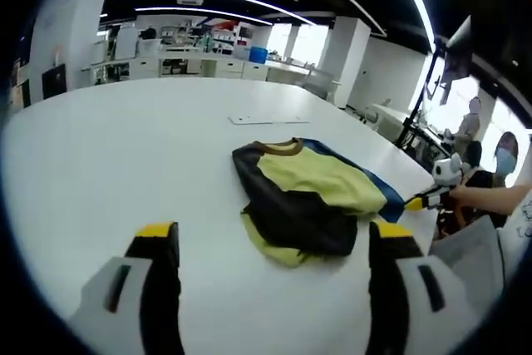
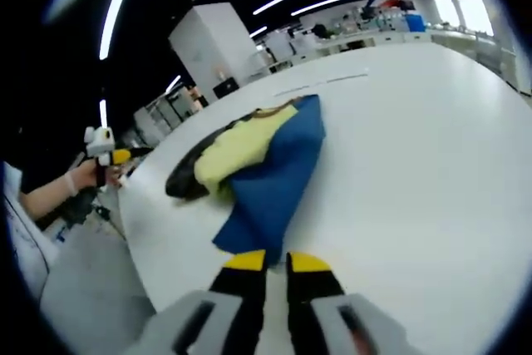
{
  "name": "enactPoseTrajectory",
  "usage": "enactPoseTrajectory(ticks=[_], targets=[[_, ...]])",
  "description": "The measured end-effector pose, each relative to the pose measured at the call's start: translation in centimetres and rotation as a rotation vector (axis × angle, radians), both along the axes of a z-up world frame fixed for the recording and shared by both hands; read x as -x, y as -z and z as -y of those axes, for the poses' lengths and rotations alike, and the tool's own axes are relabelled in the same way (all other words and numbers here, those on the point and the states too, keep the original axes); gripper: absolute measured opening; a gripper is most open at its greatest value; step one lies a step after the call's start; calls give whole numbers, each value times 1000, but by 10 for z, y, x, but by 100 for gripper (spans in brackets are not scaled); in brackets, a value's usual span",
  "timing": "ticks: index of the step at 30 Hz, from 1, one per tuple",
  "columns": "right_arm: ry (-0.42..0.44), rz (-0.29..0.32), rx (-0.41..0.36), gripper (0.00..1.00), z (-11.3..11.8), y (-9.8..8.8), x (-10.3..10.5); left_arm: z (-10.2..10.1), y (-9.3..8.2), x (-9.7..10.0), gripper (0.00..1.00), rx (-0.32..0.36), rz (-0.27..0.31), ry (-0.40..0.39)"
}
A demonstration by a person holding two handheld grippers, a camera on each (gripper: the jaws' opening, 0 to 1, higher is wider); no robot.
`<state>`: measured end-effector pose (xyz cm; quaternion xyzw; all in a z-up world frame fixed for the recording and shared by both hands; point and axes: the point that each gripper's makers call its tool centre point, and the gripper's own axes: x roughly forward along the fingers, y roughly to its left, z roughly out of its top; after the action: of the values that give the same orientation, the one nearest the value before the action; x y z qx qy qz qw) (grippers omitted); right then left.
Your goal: Fold the garment on the visible template until the final outline fits inside the template.
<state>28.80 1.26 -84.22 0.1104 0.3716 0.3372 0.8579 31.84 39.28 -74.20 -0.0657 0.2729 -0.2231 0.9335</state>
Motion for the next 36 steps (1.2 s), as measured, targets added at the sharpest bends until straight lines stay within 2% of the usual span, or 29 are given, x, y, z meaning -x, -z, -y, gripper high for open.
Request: enactPoseTrajectory(ticks=[13, 19, 25, 30, 36], targets=[[-24, -6, 14, 0, 1, -7, -2, 8, -6, 8, 92, 4, 6, -14], [-29, -29, 20, 0, 11, -28, -7, 3, -5, 7, 91, 0, 3, -12], [-8, -61, 3, 0, 27, -46, -18, -3, -3, 7, 91, 1, 6, -19], [8, -65, 41, 0, 53, -51, -33, -7, -2, 5, 91, 5, 7, -19], [25, -72, 99, 0, 76, -52, -38, -2, -4, 3, 91, 9, 11, -14]])
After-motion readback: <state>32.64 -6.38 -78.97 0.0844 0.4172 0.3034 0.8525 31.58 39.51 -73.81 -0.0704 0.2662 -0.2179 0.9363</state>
